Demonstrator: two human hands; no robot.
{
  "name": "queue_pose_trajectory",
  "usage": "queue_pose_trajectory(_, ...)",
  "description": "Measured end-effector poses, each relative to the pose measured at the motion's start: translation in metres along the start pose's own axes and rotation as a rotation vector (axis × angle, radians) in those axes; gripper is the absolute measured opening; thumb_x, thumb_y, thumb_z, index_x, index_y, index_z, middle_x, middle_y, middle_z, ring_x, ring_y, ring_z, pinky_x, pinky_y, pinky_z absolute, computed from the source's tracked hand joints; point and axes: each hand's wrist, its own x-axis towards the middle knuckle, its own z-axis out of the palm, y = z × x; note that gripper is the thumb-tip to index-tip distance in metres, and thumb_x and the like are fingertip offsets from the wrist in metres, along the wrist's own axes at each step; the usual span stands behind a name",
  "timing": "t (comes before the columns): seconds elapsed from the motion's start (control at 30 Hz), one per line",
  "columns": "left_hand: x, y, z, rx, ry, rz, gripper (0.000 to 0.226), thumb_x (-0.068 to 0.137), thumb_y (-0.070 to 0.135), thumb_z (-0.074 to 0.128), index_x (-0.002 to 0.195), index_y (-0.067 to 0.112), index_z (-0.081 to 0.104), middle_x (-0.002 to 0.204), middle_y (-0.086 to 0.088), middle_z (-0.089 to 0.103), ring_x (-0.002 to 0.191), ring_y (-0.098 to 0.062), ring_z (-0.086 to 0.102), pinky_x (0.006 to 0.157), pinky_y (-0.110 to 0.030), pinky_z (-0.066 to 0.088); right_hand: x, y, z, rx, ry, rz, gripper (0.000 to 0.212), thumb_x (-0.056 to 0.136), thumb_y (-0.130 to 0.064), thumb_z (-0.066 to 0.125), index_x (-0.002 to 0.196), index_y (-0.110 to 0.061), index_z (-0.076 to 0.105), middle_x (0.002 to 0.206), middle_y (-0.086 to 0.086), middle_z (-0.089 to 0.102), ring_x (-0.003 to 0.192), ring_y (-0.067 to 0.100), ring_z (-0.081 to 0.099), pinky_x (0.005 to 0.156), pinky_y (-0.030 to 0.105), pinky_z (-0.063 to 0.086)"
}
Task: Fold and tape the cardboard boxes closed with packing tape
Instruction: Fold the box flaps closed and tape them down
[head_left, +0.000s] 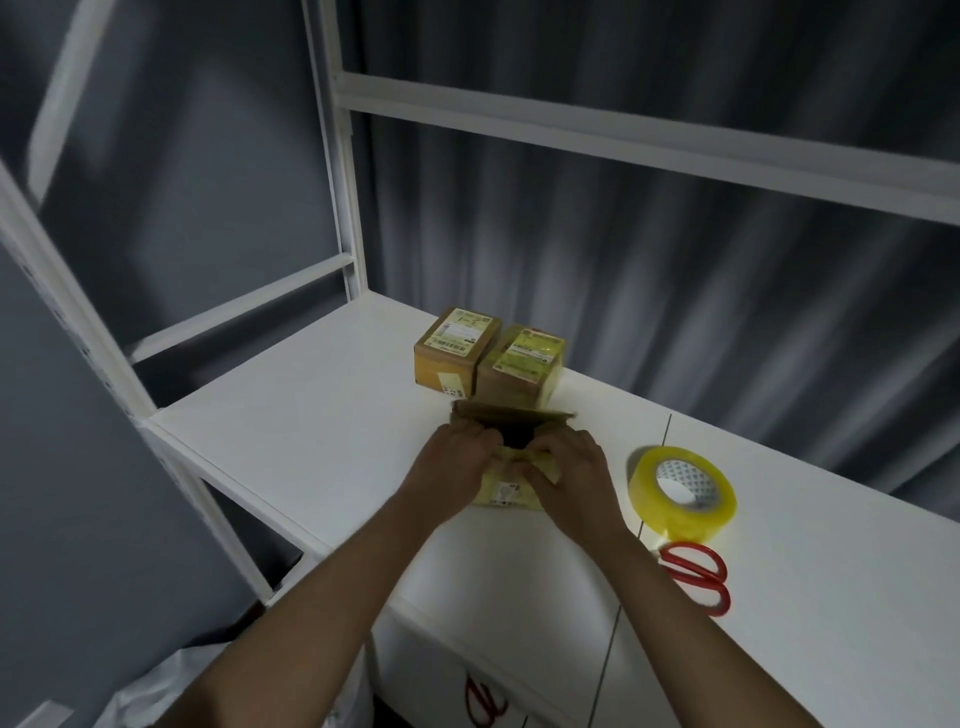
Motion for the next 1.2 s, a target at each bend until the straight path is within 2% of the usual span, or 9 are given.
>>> queue_pose_trajectory(0.13,0.000,-0.002,-0.011,0.047,0.008,0.022,0.012,0.070,0.007,0.068,0.080,0.012,0.062,0.068,-0.005,0.064,0.056,-0.025,0.058,0.050,-0.026,0.042,-0.010,0.002,-0.004,0.218,0.025,0.114,0.024,0.086,-0.008,0.063,0.110,-0.012,0.065,0.106,-0.002,0.064,0.096,0.009,0.055,0.085,-0.001,0.033)
queue_pose_trajectory(0.3,-0.019,-0.005,-0.007,-0.059,0.105,-0.042,0.018,0.081,0.030,0.063,0.088,0.014,0.061,0.082,-0.002,0.064,0.069,-0.021,0.058,0.058,-0.025,0.040,-0.026,0.015,-0.005,0.204,0.041,0.264,0.024,0.078,-0.019,0.078,0.099,-0.014,0.070,0.095,-0.009,0.062,0.086,0.010,0.058,0.071,0.002,0.036)
queue_pose_trajectory(0.43,-0.034,-0.016,0.000,-0.112,0.085,-0.181,0.050,0.084,0.057,0.044,0.091,0.012,0.064,0.085,-0.004,0.066,0.078,-0.022,0.061,0.066,-0.027,0.045,-0.032,0.019,-0.005,0.216,0.005,0.235,0.020,0.086,-0.039,0.059,0.099,-0.023,0.061,0.090,-0.009,0.064,0.081,0.010,0.060,0.065,0.004,0.039)
queue_pose_trajectory(0.53,-0.039,-0.013,0.004,-0.191,0.092,-0.276,0.063,0.088,0.064,0.034,0.101,0.009,0.062,0.086,-0.007,0.064,0.079,-0.023,0.060,0.065,-0.030,0.048,-0.030,0.016,-0.001,0.347,0.055,0.265,0.006,0.096,-0.025,0.054,0.100,-0.029,0.054,0.090,-0.018,0.063,0.083,0.010,0.062,0.066,0.006,0.042)
queue_pose_trajectory(0.67,-0.025,-0.003,0.008,-0.347,0.177,-0.497,0.053,0.083,0.054,0.057,0.119,0.015,0.052,0.114,-0.004,0.055,0.104,-0.021,0.049,0.080,-0.027,0.041,-0.015,0.011,0.012,0.373,0.253,0.365,0.035,0.088,-0.010,0.064,0.113,-0.030,0.051,0.114,-0.005,0.057,0.103,0.016,0.055,0.082,0.020,0.047)
queue_pose_trajectory(0.77,-0.011,-0.003,0.008,-0.117,0.221,-0.605,0.066,0.074,0.034,0.075,0.130,0.010,0.049,0.127,-0.015,0.047,0.111,-0.032,0.044,0.089,-0.040,0.038,-0.001,0.017,0.014,0.206,0.255,0.384,0.050,0.086,-0.021,0.063,0.132,-0.014,0.047,0.136,0.010,0.044,0.124,0.026,0.039,0.105,0.041,0.038)
queue_pose_trajectory(0.87,0.003,0.000,0.003,0.006,0.142,-0.465,0.070,0.072,0.025,0.069,0.135,0.011,0.043,0.137,-0.015,0.044,0.123,-0.034,0.041,0.102,-0.049,0.034,0.006,0.034,0.010,-0.095,0.055,0.126,0.053,0.092,-0.033,0.047,0.142,-0.016,0.042,0.149,0.012,0.037,0.138,0.034,0.029,0.110,0.051,0.026)
queue_pose_trajectory(1.0,0.021,0.001,0.011,0.127,-0.053,-0.118,0.054,0.086,0.035,0.038,0.129,0.005,0.052,0.131,-0.014,0.057,0.122,-0.032,0.053,0.100,-0.056,0.037,0.015,0.045,0.004,-0.247,-0.044,-0.050,0.043,0.089,-0.034,0.043,0.121,-0.014,0.063,0.126,0.007,0.063,0.124,0.035,0.051,0.099,0.052,0.043)
queue_pose_trajectory(1.2,0.016,-0.009,0.037,0.170,-0.241,-0.116,0.054,0.093,0.034,0.031,0.121,-0.002,0.060,0.121,-0.019,0.062,0.113,-0.034,0.059,0.094,-0.049,0.048,-0.002,0.048,0.015,-0.311,-0.014,-0.122,0.034,0.093,-0.027,0.045,0.103,-0.011,0.073,0.117,0.012,0.067,0.090,0.028,0.067,0.082,0.036,0.054)
